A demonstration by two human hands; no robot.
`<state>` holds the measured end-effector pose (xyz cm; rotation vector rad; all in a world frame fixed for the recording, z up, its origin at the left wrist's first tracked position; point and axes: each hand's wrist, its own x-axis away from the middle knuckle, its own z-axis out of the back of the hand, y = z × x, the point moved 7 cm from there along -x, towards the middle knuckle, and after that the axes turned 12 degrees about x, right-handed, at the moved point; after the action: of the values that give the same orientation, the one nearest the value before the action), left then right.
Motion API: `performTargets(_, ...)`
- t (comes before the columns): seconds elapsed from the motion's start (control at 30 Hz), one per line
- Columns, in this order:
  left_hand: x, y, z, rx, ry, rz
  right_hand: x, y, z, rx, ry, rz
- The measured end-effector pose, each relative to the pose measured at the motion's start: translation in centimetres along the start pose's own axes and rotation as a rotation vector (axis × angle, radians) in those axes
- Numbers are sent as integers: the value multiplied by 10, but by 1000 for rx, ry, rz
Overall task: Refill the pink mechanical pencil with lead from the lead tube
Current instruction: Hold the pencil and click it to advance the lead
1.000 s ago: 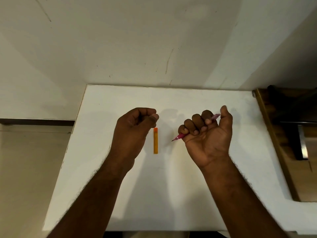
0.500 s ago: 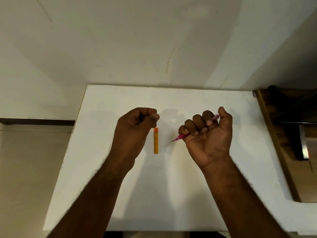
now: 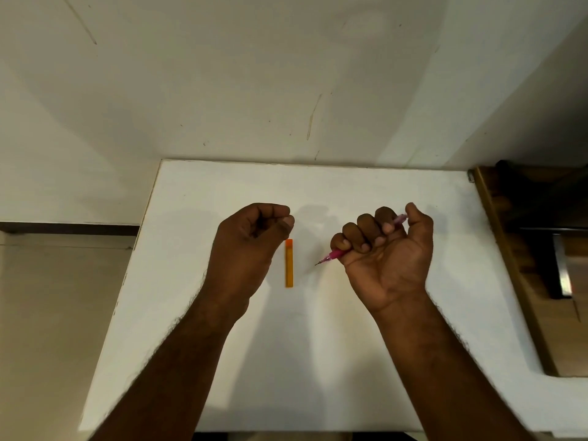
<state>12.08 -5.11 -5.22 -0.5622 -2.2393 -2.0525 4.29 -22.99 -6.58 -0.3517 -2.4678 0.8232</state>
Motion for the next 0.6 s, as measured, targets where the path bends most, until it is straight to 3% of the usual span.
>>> performTargets(0.1,0,1,0,-78,-25,-52,1,-3,-1,-54,-10,7)
performTargets(0.3,2,3,-2,-459,-95,-135,3,-11,-4,-191,-79,53)
performTargets(0.6,6,10,-9,-479,-119,-227,6,-15,-9,-235,-158,62)
